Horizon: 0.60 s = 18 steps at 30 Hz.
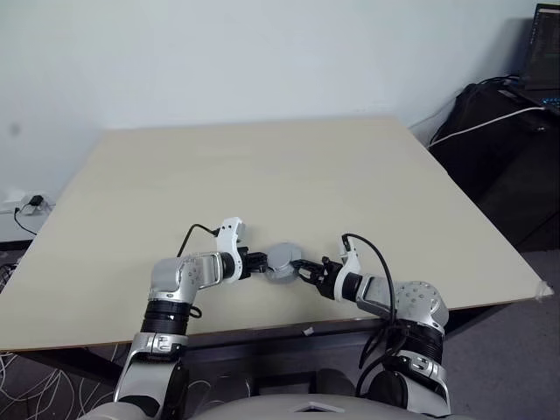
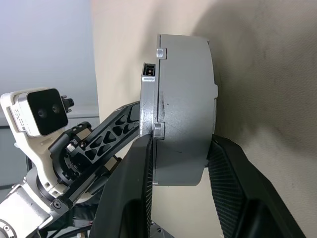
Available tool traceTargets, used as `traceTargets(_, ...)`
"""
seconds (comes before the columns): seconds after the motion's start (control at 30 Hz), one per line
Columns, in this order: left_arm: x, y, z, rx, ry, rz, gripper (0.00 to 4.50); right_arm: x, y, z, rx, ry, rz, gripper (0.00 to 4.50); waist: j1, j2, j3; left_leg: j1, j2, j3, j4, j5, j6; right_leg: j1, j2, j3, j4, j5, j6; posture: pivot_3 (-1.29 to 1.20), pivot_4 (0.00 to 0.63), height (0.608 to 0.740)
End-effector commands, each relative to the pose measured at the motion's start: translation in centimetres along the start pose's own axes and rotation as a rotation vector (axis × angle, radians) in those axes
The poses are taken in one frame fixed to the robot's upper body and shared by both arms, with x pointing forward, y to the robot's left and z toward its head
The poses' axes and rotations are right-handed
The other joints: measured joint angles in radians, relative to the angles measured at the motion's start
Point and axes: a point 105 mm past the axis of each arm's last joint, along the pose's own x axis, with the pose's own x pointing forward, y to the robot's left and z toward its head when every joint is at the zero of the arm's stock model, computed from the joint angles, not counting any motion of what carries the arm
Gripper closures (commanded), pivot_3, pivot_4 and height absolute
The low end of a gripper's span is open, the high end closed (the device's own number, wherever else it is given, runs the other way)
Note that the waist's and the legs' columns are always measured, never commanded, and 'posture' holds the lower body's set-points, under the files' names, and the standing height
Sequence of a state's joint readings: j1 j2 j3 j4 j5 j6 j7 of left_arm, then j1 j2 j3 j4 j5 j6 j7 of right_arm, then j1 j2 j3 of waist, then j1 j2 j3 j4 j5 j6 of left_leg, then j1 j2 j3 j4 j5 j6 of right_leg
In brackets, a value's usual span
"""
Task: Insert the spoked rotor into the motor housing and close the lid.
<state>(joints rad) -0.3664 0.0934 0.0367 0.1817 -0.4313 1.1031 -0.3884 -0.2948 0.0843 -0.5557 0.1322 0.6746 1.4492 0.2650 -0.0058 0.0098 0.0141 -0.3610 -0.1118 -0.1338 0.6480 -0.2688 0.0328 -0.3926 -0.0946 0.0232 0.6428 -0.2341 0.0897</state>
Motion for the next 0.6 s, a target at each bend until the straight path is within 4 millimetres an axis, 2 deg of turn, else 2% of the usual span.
traceTargets(0.03, 0.2, -2.4, -0.3, -0.021, -0.011, -0.112, 4.50, 0.9, 2.6, -0.4, -0.045, 0.030, 0.100, 3.21, -0.004, 0.000, 0.001, 0.000, 0.000, 0.000, 0.000, 0.000, 0.000, 0.000, 0.000, 0.000, 0.000, 0.000, 0.000, 0.00, 0.000, 0.740)
traceTargets(0.13, -1.0, -3.2, 1.0, -0.025, -0.121, -0.163, 4.50, 0.7, 2.3, -0.2, -0.038, 0.017, 0.092, 3.21, -0.006, 0.000, 0.002, -0.001, 0.000, 0.000, -0.001, 0.000, 0.000, -0.002, 0.000, 0.000, 0.000, 0.000, 0.000, 0.00, 0.000, 0.740)
traceTargets(0.2, -2.4, -3.8, 2.3, -0.050, -0.236, -0.213, 4.50, 0.5, 2.2, 0.0, -0.032, 0.000, 0.091, 3.21, -0.007, 0.001, 0.003, -0.003, 0.000, 0.000, -0.002, 0.000, 0.000, -0.004, 0.000, 0.000, 0.000, 0.000, -0.001, 0.00, 0.000, 0.740)
traceTargets(0.3, -4.9, -4.1, 2.7, -0.109, -0.369, -0.281, 4.50, 0.3, 2.1, 0.2, -0.026, -0.018, 0.094, 3.21, -0.007, -0.001, 0.004, -0.007, 0.000, 0.000, -0.001, 0.000, 0.000, -0.007, -0.001, 0.001, 0.000, 0.000, -0.001, 0.00, 0.000, 0.740)
traceTargets(0.43, -7.3, -3.6, 1.2, -0.225, -0.465, -0.319, 4.50, 0.0, 2.6, 0.8, -0.013, -0.057, 0.135, 3.21, -0.015, 0.002, 0.006, -0.007, 0.002, 0.001, -0.002, -0.001, 0.000, -0.009, -0.001, 0.002, 0.000, -0.001, -0.002, 0.00, 0.000, 0.740)
traceTargets(0.57, -8.4, -2.3, -2.0, -0.465, -0.543, -0.315, 4.50, 0.1, 4.2, 1.5, -0.019, -0.100, 0.212, 3.21, -0.011, 0.002, 0.010, -0.008, 0.002, 0.001, -0.003, -0.001, 0.000, -0.010, 0.000, 0.001, -0.001, -0.001, -0.003, 0.00, 0.000, 0.740)
traceTargets(0.6, -8.4, -2.2, -2.6, -0.508, -0.553, -0.317, 4.12, 0.1, 4.5, 1.7, -0.020, -0.109, 0.226, 3.21, -0.010, 0.001, 0.011, -0.009, 0.002, 0.001, -0.002, -0.002, 0.001, -0.010, -0.001, 0.001, -0.001, -0.001, -0.003, 0.00, 0.000, 0.740)
